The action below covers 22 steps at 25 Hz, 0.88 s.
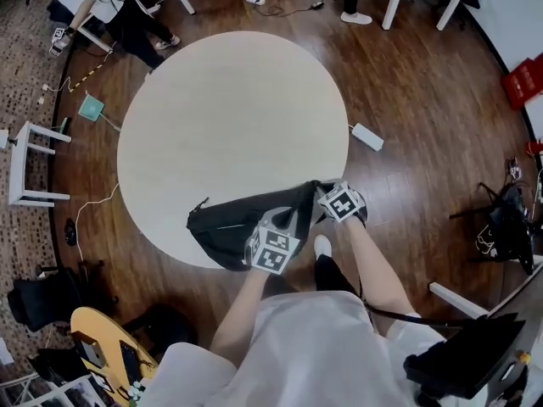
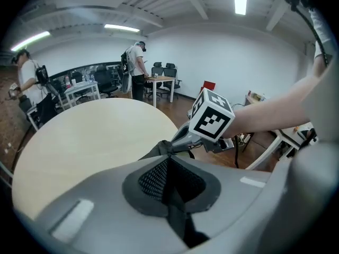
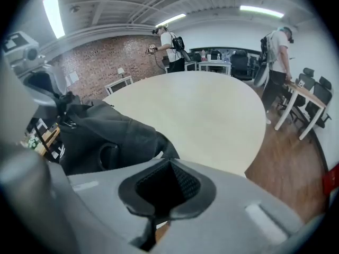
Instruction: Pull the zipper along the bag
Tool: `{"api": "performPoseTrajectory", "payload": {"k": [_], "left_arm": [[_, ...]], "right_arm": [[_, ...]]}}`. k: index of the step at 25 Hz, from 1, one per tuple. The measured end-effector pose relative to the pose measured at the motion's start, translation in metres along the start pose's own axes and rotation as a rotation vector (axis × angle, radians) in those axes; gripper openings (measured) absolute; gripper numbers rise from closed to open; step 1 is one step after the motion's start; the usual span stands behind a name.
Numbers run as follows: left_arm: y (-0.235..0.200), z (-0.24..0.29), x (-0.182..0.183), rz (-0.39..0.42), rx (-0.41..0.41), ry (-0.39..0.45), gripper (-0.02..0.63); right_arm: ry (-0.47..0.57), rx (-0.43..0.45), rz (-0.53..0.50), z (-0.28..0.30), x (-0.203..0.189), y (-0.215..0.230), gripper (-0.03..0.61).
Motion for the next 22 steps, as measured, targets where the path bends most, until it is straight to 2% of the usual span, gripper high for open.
{"api": "performPoseTrajectory", "payload": {"k": [5,12,17,22], "left_arm": [[-0.018,-0.046,-0.028,-0.074,0.036,0.081,0.026],[-0.072,-0.117,-0.075,-0.223,0.113,0.172,0.026],[-0.141,-0.179,-0.133,-0.351,0.266,0.210,0.026],[-0.209,-0.230,-0.194,-0.430,0.440,0.222,0.026]], "right_arm": [[-0.115,-0.085,0.035,0.002,-0.019,0.000,-0.008],[-0.183,-0.182,0.041,0.000,-0.025,0.010,-0.008],[-0.142,-0.217,0.066,0.000,-0.006,0.017,-0.008],[-0.171,-0.249,0.092,0.000,-0.006,0.018,-0.008]]}}
Point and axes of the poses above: the fingertips, and each gripper's own axes: z forward along the fingers, y to its right, x out of its top, the point moved 2 cm from there along -z, backward along the fingers, and after that the axes turned 8 degrees about -x, right-handed, at the moved point
